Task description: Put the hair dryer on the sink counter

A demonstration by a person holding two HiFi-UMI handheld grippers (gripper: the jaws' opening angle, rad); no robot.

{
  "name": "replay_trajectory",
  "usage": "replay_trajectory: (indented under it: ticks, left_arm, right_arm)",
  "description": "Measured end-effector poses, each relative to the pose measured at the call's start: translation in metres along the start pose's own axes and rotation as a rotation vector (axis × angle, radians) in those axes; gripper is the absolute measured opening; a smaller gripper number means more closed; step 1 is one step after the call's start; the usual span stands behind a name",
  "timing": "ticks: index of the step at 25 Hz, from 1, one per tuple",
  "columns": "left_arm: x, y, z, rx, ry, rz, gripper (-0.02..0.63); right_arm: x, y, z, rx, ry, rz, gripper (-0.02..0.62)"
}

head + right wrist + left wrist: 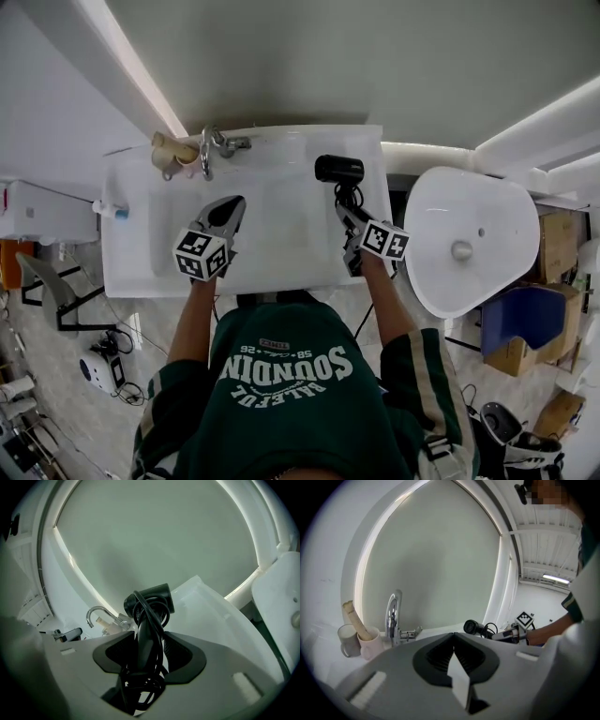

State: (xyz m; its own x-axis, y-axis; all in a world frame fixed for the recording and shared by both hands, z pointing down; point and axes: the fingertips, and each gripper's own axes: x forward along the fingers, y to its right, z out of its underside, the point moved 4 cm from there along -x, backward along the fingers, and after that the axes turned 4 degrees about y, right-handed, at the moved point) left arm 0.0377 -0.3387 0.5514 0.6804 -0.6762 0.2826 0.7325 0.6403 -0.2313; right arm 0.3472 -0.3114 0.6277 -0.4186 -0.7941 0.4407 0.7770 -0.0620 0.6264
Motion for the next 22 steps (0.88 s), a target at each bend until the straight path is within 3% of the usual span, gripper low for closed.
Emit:
replay_trajectory:
  ticks: [14, 22]
  left_arm:
    - [-0.004, -0.019, 0.004, -0.043, -0.006, -0.075, 0.052]
    - [-0.013, -0.03, 0.012, -0.061, -0.02, -0.106, 0.052]
  right_arm:
    - [0.037, 0.072, -0.008, -0.089, -0.124, 0.175, 0.199]
    - [0.043, 0.092, -0.002, -0.109, -0.154, 0.243, 0.199]
